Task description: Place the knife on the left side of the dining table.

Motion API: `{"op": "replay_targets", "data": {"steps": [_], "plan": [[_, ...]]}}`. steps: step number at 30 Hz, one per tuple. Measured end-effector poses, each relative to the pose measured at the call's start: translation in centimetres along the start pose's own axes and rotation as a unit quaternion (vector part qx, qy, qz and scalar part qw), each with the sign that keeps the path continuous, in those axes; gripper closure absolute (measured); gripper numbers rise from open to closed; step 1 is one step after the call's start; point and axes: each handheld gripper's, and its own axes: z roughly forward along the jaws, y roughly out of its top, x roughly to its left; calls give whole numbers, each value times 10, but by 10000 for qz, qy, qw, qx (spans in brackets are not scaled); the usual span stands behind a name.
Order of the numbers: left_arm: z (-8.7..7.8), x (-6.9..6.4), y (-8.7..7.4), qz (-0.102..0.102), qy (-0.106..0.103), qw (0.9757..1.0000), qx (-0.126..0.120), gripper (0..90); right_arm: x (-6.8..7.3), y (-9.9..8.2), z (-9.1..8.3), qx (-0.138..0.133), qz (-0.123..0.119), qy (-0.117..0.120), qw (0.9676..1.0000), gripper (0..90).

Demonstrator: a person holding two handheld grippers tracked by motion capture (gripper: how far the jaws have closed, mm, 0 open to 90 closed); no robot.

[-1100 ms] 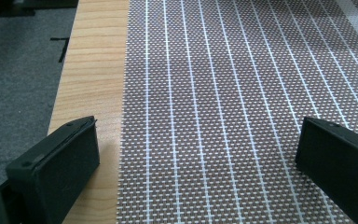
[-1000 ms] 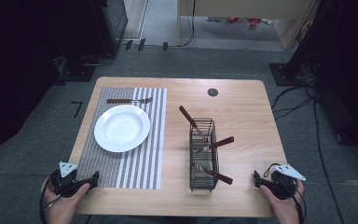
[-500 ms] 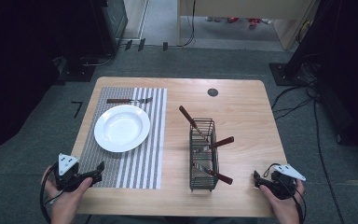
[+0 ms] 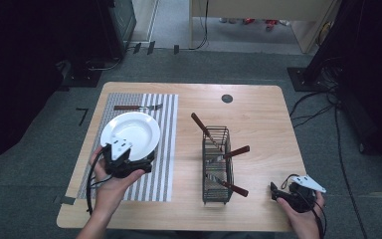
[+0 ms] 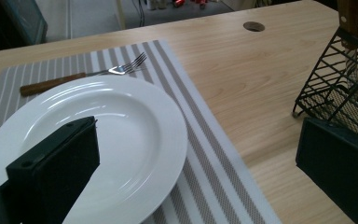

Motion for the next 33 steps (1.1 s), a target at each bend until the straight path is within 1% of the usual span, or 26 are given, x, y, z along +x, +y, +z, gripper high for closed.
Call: {"op": "replay_targets", "data": {"steps": [3,6,9,10,11,12,13,14,15,16,17,19,20,21,23,24,26,28,29,32,33], "plan": [[14,-12,10,31,-144,9999,71,0,0,0,0,1,-3,0,10000,116],[25,-23,18,-41,-313,9995,49,1,0,0,0,0,-3,0,10000,116],[33,-31,25,-163,-412,9990,-52,63,0,0,0,2,-1,0,10000,116],[35,-33,27,-139,-441,9989,-56,75,0,0,0,0,0,1,10000,116],[38,-36,30,-143,-417,9990,-97,92,0,0,0,0,-1,1,10000,116],[39,-38,31,-162,-390,9990,-134,127,0,0,0,-2,2,3,10000,116],[41,-41,34,-166,-481,9986,-167,155,0,0,0,-2,-9,6,10000,116],[43,-43,36,-172,-546,9982,-161,157,0,0,0,-2,-10,7,10000,116],[45,-46,39,-180,-571,9980,-205,179,0,0,0,-1,-13,8,10000,116],[46,-48,42,-187,-568,9979,-257,240,0,0,0,2,-10,3,10000,116],[47,-51,44,-204,-632,9974,-295,278,0,0,0,-1,-13,6,10000,116],[52,-55,48,-249,-785,9961,-312,301,0,0,0,3,-5,5,10000,116],[55,-57,50,-256,-869,9954,-321,330,0,0,0,4,-1,10,10000,116],[58,-59,52,-286,-971,9944,-321,366,0,0,0,1,-12,14,10000,116],[66,-63,55,-417,-1142,9919,-361,402,1,0,0,9,0,18,10000,116],[69,-65,56,-467,-1179,9911,-404,418,0,0,0,7,-8,18,10000,116],[76,-69,59,-573,-1232,9895,-483,396,1,0,0,8,-4,19,10000,116],[81,-72,62,-624,-1308,9881,-513,410,1,0,0,7,-4,19,10000,116],[82,-74,63,-648,-1318,9877,-529,411,1,0,0,7,-4,19,10000,116],[87,-79,65,-706,-1240,9884,-513,447,1,0,0,7,-3,20,10000,116],[88,-80,66,-749,-1277,9878,-492,467,1,0,0,7,-4,19,10000,116]]}}
